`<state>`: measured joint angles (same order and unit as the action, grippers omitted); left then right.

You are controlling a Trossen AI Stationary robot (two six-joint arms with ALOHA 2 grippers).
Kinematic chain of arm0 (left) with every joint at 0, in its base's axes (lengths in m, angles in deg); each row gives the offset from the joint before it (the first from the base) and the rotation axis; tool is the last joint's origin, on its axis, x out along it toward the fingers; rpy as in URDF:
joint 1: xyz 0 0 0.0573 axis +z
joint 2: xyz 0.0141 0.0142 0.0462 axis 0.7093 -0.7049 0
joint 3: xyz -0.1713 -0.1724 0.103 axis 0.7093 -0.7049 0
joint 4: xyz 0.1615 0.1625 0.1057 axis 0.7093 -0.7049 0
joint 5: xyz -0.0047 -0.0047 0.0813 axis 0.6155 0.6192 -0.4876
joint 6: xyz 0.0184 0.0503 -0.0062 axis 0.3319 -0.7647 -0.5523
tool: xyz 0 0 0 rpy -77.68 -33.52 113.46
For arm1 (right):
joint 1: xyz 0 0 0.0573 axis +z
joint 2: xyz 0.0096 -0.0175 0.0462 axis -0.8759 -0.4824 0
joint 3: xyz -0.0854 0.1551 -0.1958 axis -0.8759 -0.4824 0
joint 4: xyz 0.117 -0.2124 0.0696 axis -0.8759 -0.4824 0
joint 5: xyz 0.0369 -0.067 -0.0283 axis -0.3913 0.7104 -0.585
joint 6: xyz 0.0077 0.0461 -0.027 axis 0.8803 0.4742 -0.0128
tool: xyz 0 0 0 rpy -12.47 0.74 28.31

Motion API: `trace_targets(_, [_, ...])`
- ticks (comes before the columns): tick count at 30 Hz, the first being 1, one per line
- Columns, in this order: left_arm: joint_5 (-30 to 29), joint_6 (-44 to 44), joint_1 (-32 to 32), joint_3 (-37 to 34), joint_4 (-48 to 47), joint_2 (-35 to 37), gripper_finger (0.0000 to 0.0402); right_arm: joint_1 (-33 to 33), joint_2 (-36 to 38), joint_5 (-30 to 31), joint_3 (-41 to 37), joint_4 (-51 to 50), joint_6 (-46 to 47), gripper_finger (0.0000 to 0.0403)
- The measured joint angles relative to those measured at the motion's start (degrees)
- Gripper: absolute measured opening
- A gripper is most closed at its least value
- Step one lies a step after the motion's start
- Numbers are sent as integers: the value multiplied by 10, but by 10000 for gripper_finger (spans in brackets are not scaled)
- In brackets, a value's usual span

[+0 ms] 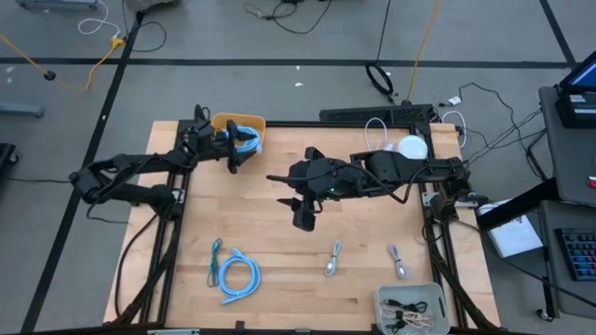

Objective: Pick & Place USB Port
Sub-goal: Put the right blue hdmi cable into the yellow bin

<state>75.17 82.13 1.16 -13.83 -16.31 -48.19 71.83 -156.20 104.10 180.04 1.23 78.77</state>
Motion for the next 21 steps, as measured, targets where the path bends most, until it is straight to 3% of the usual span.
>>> trace_targets(5, [11, -1, -9, 1, 9, 0, 205, 0, 0, 0, 0, 2, 0, 224])
trace_targets(10, [-5, -31, -18, 1, -5, 0, 40, 0, 0, 0, 0, 2, -6, 224])
trace_targets(11, [-9, -33, -19, 1, -5, 0, 21, 0, 0, 0, 0, 2, -7, 224])
trace_targets(21, [-50, -64, -25, 1, -67, 0, 2, -1, 0, 0, 0, 5, -13, 224])
